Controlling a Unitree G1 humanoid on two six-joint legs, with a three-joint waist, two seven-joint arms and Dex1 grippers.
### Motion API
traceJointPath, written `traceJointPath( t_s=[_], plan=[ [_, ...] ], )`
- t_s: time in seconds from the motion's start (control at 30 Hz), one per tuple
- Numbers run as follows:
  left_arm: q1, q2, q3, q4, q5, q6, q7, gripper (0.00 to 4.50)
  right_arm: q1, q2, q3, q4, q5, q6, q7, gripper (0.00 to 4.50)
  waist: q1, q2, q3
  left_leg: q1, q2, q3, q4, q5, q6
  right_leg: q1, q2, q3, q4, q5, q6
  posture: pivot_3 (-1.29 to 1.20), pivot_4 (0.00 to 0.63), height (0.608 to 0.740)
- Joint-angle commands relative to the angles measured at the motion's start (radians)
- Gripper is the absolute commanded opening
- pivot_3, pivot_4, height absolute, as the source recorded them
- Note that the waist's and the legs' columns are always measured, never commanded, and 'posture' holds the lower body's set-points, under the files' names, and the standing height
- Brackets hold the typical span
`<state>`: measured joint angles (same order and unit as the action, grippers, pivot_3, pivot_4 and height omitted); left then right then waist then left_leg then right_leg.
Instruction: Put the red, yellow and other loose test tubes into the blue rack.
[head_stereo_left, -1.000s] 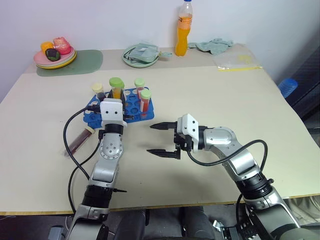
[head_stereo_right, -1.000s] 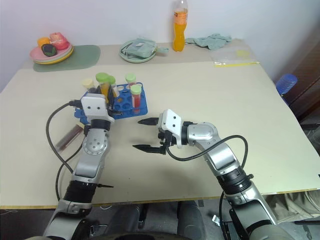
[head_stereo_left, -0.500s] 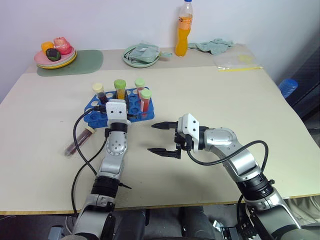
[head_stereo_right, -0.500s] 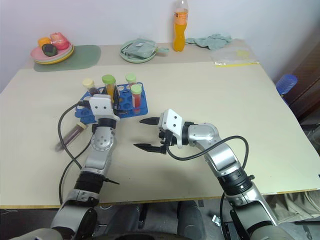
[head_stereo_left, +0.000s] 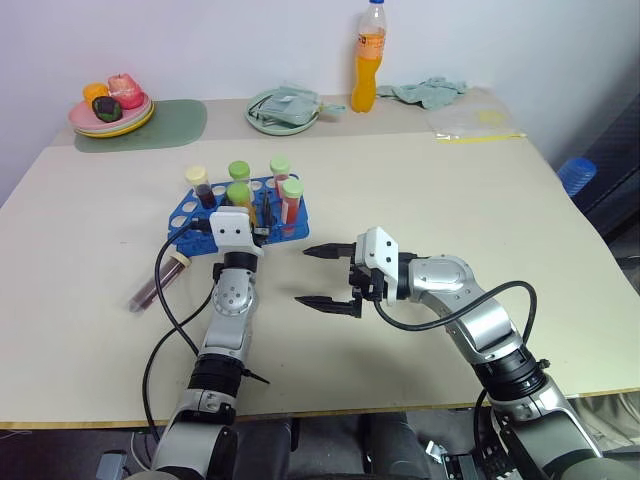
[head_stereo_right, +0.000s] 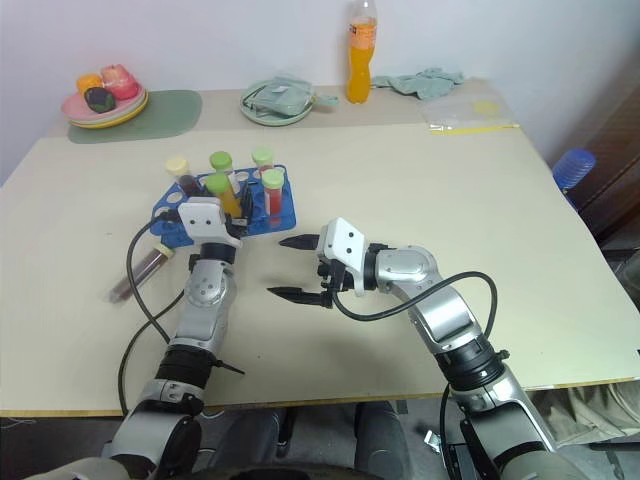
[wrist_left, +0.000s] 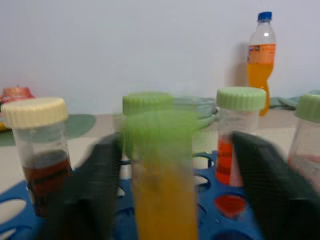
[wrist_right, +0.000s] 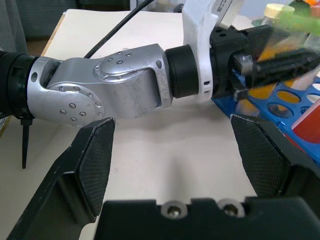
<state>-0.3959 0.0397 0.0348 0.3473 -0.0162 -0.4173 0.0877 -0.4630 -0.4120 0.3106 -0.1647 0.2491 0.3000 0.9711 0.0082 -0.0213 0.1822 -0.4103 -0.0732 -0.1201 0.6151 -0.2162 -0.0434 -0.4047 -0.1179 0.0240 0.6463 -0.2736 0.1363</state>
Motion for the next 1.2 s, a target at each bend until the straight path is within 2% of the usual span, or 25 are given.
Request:
traceJointPath(
  t_s=[0.03, 0.23, 0.33, 0.43, 0.53, 0.7, 0.77, 0.83, 0.93, 1.07, 1.2],
  plan=[
    [0.034, 0.007, 0.031, -0.182, -0.068, 0.01, -0.032, 4.42, 0.002, -0.003, -0.007, -0.05, 0.01, -0.001, 0.002, 4.08, -0.002, 0.0, 0.0, 0.0, 0.0, 0.0, 0.0, 0.0, 0.0, 0.0, 0.0, 0.0, 0.0, 0.0, 0.0, 0.0, 0.15, 0.74],
    [0.105, 0.1, 0.089, -0.547, -0.236, 0.274, -0.108, 4.42, 0.005, -0.005, -0.008, -0.052, 0.017, 0.004, 0.009, 4.08, -0.005, 0.0, 0.0, 0.0, 0.001, 0.0, 0.0, 0.0, 0.0, 0.0, 0.001, 0.0, 0.001, 0.0, 0.0, 0.0, 0.15, 0.74],
    [0.14, 0.23, 0.165, -0.716, -0.394, 0.512, -0.158, 4.47, 0.003, -0.003, -0.008, -0.047, 0.017, 0.002, 0.013, 4.08, -0.012, 0.0, 0.0, 0.0, 0.001, 0.0, 0.0, 0.0, 0.0, 0.0, 0.001, 0.0, 0.001, 0.0, 0.0, 0.0, 0.15, 0.74],
    [0.163, 0.354, 0.283, -0.807, -0.562, 0.745, -0.145, 4.47, 0.001, -0.002, -0.008, -0.042, 0.019, 0.002, 0.02, 4.08, -0.023, 0.001, 0.0, 0.0, 0.001, -0.001, 0.0, 0.0, 0.0, 0.0, 0.001, 0.0, 0.001, 0.0, 0.0, 0.0, 0.15, 0.74],
    [0.228, 0.573, 0.431, -0.848, -0.732, 1.08, -0.153, 4.47, -0.002, -0.001, -0.006, -0.034, 0.022, 0.0, 0.032, 4.08, -0.029, 0.0, 0.0, 0.001, 0.002, -0.004, -0.001, 0.0, 0.0, 0.0, 0.002, 0.0, 0.002, -0.001, 0.0, 0.0, 0.15, 0.74],
    [0.348, 0.881, 0.524, -0.786, -0.804, 1.436, -0.27, 4.47, -0.013, 0.016, 0.003, -0.008, 0.018, -0.016, 0.045, 4.08, -0.029, 0.002, 0.001, 0.001, 0.002, -0.006, -0.002, 0.0, 0.0, -0.001, 0.003, 0.0, 0.002, -0.001, -0.001, 0.0, 0.15, 0.74],
    [0.358, 0.989, 0.488, -0.771, -0.808, 1.5, -0.358, 4.47, -0.017, 0.024, 0.006, 0.001, 0.014, -0.024, 0.046, 4.08, -0.022, 0.001, 0.001, 0.001, 0.002, -0.006, -0.002, 0.0, 0.0, 0.0, 0.003, 0.0, 0.002, -0.001, -0.001, 0.0, 0.15, 0.74],
    [0.328, 1.074, 0.459, -0.722, -0.855, 1.638, -0.418, 4.47, -0.02, 0.031, 0.007, 0.007, 0.01, -0.03, 0.045, 4.08, -0.019, 0.0, 0.001, 0.001, 0.001, -0.005, -0.001, 0.0, 0.0, 0.0, 0.003, -0.002, 0.0, -0.001, -0.001, 0.0, 0.15, 0.74],
    [0.277, 1.218, 0.312, -0.642, -0.823, 1.716, -0.528, 4.47, -0.018, 0.041, 0.007, 0.009, 0.009, -0.028, 0.039, 4.08, -0.025, 0.001, 0.002, 0.001, 0.001, -0.006, -0.002, 0.0, 0.0, 0.0, 0.003, -0.002, 0.001, -0.001, -0.001, 0.0, 0.15, 0.74],
    [0.127, 1.25, 0.108, -0.508, -0.742, 1.708, -0.621, 4.47, -0.018, 0.055, 0.008, 0.013, 0.01, -0.023, 0.027, 4.08, -0.028, 0.002, 0.002, 0.001, 0.001, -0.004, -0.004, 0.0, -0.001, -0.001, 0.003, -0.001, 0.002, -0.001, -0.001, 0.0, 0.15, 0.74],
    [-0.08, 1.186, -0.145, -0.345, -0.599, 1.639, -0.739, 4.47, -0.023, 0.069, 0.01, 0.018, 0.003, -0.025, 0.011, 4.08, -0.026, 0.002, 0.002, 0.001, 0.002, -0.004, -0.004, 0.0, -0.001, -0.001, 0.003, -0.001, 0.001, -0.001, -0.001, 0.0, 0.15, 0.74]
  ],
)
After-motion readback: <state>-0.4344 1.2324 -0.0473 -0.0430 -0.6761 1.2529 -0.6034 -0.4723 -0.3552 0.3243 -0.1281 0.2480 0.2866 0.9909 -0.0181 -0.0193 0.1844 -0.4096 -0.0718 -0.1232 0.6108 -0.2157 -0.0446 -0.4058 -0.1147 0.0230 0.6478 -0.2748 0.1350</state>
